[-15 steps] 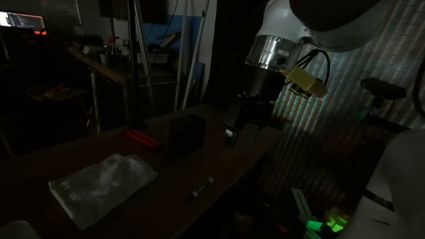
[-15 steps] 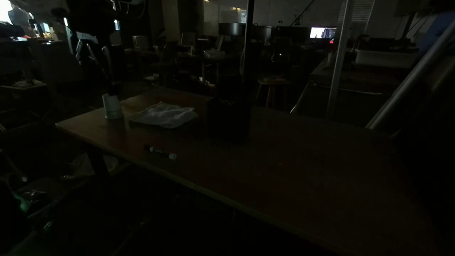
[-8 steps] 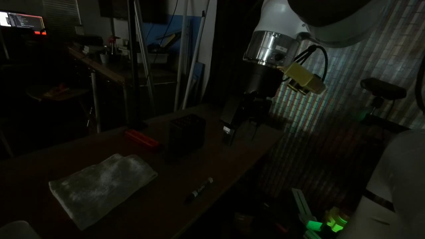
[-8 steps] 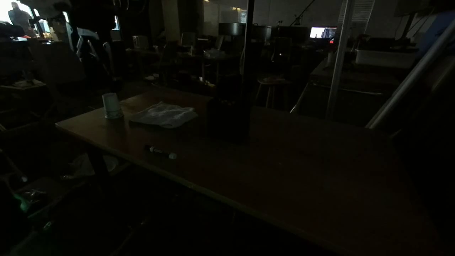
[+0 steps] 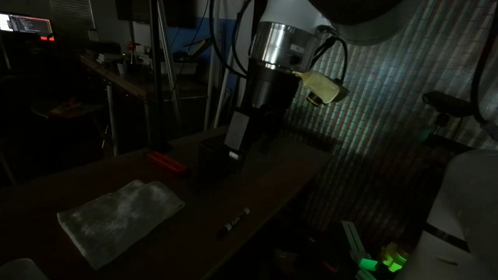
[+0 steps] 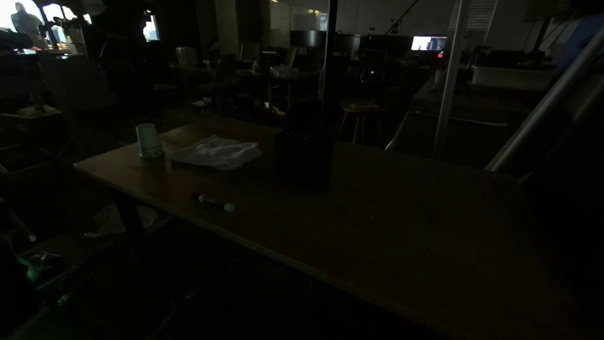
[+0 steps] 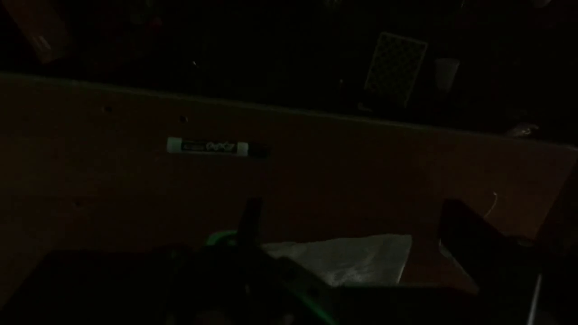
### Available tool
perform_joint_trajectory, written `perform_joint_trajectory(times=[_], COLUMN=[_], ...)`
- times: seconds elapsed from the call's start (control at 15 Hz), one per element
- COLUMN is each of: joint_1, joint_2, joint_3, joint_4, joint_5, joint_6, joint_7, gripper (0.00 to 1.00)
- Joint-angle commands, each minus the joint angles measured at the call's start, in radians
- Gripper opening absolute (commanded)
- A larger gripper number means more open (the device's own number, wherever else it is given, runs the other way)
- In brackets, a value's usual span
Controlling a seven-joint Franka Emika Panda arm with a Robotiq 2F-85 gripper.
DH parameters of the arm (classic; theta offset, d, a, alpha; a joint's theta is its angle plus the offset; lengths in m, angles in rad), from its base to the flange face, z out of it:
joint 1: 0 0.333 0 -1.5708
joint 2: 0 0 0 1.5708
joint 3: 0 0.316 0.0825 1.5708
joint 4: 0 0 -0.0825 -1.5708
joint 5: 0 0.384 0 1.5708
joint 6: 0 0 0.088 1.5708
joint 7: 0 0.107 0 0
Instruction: Put the white towel in the basket.
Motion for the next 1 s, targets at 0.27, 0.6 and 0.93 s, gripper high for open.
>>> perform_joint_trajectory(times=[0.27,0.6,0.93], joint_1=[0.058,0.052,0.046], joint_2=[0.328,0.545,0.759], joint_3=[0.103,0.127,0.118], joint_4=[0.281,0.478,0.614], joint_5=[-0.114,-0.228,-0.295], joint_6=[0.147,0.227,0.32], joint_7=[-0.053,-0.088,-0.149], gripper=[1.0,1.0,1.0])
